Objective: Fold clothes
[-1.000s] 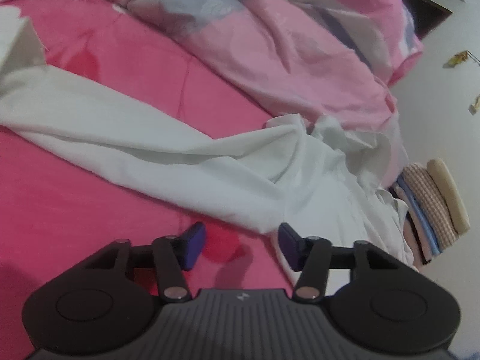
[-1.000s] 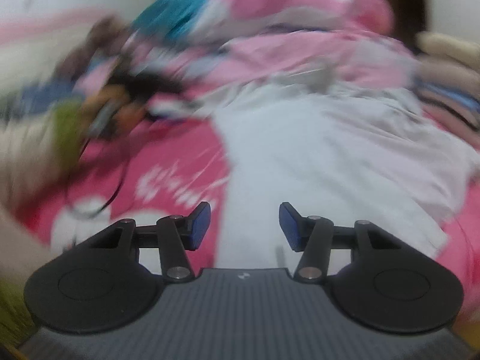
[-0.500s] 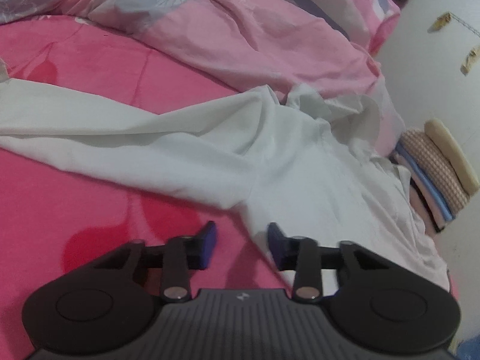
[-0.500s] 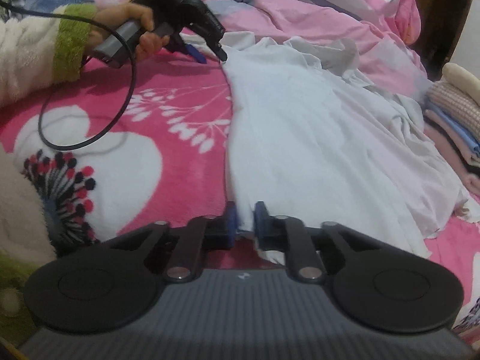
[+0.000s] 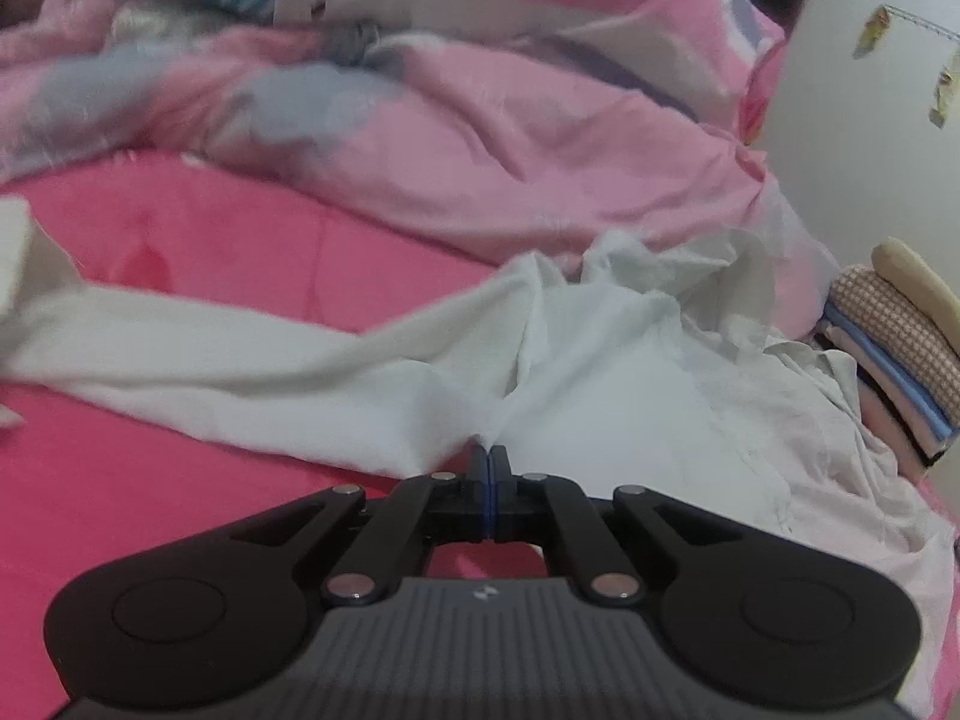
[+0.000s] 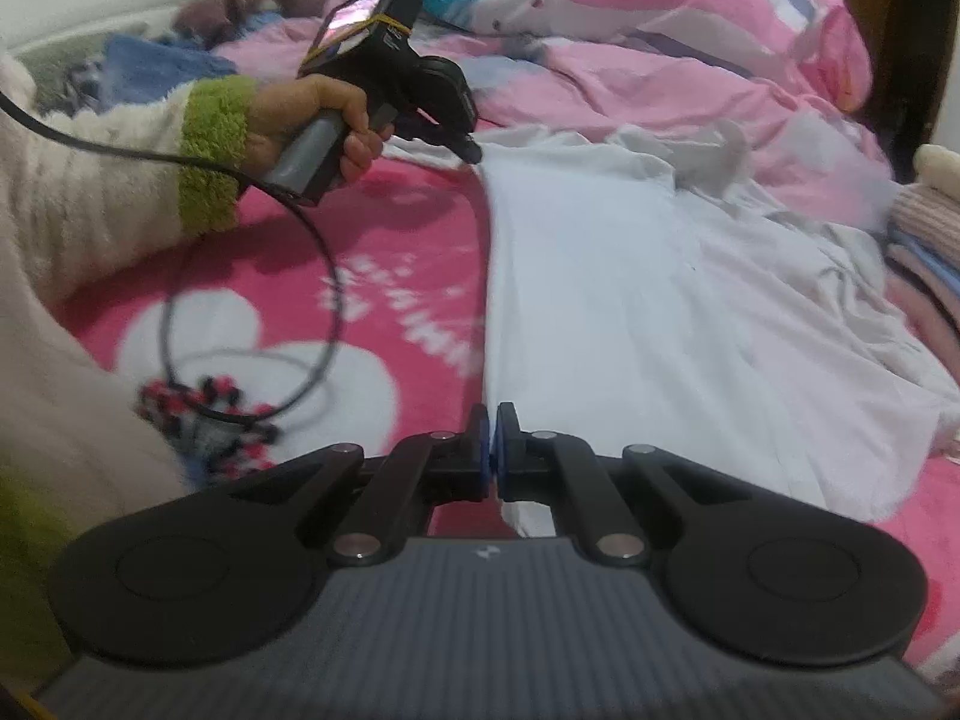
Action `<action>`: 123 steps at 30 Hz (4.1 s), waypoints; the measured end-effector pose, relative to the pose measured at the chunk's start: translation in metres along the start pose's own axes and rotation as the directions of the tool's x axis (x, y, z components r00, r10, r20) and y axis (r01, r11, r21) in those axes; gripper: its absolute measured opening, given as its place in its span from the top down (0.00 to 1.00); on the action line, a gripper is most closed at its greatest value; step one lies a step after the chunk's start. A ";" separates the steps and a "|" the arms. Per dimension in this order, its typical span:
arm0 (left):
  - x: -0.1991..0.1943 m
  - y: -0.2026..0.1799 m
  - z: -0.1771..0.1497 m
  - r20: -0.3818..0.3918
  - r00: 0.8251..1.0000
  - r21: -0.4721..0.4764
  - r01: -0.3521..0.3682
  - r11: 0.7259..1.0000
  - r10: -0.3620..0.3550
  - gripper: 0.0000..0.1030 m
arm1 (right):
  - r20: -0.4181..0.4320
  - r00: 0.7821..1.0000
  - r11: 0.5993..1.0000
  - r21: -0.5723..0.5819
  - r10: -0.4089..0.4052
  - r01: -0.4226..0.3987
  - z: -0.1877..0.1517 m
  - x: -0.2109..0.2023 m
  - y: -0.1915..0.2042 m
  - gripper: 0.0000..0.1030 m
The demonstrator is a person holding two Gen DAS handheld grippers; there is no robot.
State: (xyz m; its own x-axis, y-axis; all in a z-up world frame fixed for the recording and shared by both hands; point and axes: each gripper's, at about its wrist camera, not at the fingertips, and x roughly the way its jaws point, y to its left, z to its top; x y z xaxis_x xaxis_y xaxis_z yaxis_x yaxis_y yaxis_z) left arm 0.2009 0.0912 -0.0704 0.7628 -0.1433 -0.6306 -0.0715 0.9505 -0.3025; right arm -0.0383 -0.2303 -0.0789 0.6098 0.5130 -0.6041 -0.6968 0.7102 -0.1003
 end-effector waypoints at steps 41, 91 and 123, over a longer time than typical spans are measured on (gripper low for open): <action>-0.034 -0.084 -0.094 -0.092 0.978 0.361 0.209 0.909 -0.189 0.55 | 0.006 0.990 0.471 0.880 -0.142 0.062 -0.097 -0.016 -0.170 0.99; -0.114 -0.040 -0.144 -0.416 0.867 0.094 0.342 0.935 -0.275 0.53 | 0.157 0.985 0.652 0.755 -0.073 -0.072 -0.081 -0.082 -0.079 0.71; -0.155 -0.143 -0.221 -0.397 0.862 0.713 0.506 0.485 -0.316 0.40 | 0.144 0.988 0.744 0.653 0.061 -0.141 -0.008 -0.025 -0.137 0.98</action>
State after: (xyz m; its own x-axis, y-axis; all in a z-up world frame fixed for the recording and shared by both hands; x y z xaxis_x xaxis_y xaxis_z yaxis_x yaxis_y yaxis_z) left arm -0.0487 -0.0834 -0.0872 0.4245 -0.5331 -0.7319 0.8098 0.5850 0.0436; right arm 0.0389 -0.3448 -0.0562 0.6142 0.6195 -0.4888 -0.3585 0.7709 0.5265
